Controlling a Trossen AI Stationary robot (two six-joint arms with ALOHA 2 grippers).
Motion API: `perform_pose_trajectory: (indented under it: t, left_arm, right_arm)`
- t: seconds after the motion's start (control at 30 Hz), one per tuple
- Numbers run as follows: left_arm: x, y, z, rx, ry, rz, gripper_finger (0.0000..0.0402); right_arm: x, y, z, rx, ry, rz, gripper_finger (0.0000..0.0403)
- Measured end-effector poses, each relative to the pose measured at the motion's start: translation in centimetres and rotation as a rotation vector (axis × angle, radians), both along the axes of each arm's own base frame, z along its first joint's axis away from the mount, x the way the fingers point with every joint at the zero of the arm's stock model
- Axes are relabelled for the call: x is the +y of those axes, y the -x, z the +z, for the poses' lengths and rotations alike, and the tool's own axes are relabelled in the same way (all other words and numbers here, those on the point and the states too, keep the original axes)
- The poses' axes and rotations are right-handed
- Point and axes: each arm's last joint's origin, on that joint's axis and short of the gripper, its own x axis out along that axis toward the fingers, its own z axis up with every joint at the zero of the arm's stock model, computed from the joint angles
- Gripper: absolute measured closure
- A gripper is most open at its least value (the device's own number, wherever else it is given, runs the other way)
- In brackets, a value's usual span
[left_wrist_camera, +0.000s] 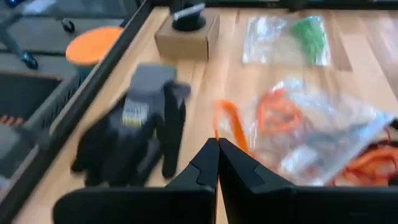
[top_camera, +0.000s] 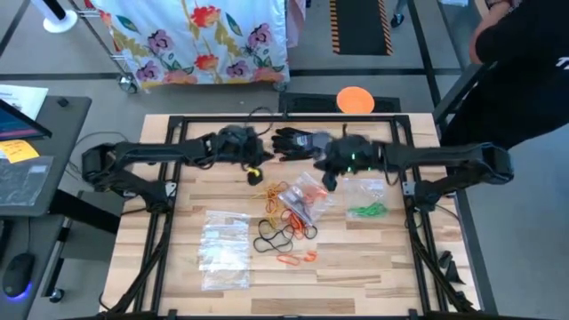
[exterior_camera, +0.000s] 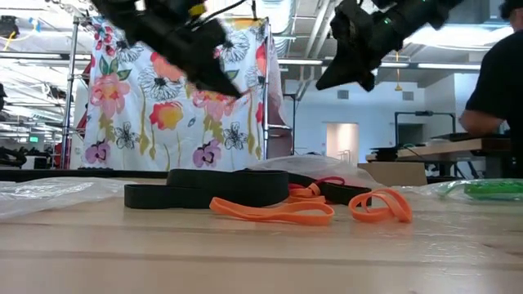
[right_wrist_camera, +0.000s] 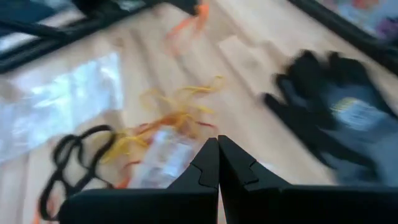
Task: Sort rubber bands
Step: Put the orange rubber band into the transparent zip bag
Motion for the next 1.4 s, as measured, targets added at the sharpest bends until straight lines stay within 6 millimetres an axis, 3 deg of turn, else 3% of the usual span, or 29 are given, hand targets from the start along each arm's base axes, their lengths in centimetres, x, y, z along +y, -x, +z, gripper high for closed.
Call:
perform_pose_trajectory:
  t: [0.13,0.33,0.5,0.63,0.73,0.97,1.3,1.4]
  left_arm:
    - [-1.4,2.2,-2.2,-0.084,0.071,-0.011,0.0401]
    - [-5.0,2.5,-3.2,-0.264,0.119,-0.337,0.0401]
    - [-7.1,2.5,-3.3,-0.295,0.003,-0.478,0.0401]
    - [-7.2,2.5,-3.3,-0.293,0.000,-0.481,0.0401]
    - [-7.2,2.6,-3.7,-0.256,0.010,-0.485,0.0401]
    - [-7.3,2.7,-3.9,-0.230,-0.010,-0.511,0.0401]
    - [-7.3,2.7,-4.1,-0.215,0.006,-0.517,0.0401]
    - [-7.3,2.7,-4.1,-0.215,0.015,-0.513,0.0401]
  right_arm:
    - [2.6,-0.5,-2.9,-0.118,-0.067,0.052,0.0403]
    - [5.1,-2.8,-4.8,-0.207,-0.116,0.108,0.0370]
    - [6.8,-5.3,-6.8,-0.123,-0.074,0.192,0.0281]
    - [8.1,-7.0,-6.5,0.015,-0.030,0.222,0.0188]
    - [9.1,-7.9,-5.7,0.188,0.008,0.088,0.0151]
    - [12.7,-10.1,-6.1,0.343,0.065,-0.082,0.0168]
    - [13.8,-11.5,-9.7,0.547,0.177,-0.165,0.0219]
    - [13.8,-11.7,-9.2,0.529,0.191,-0.170,0.0221]
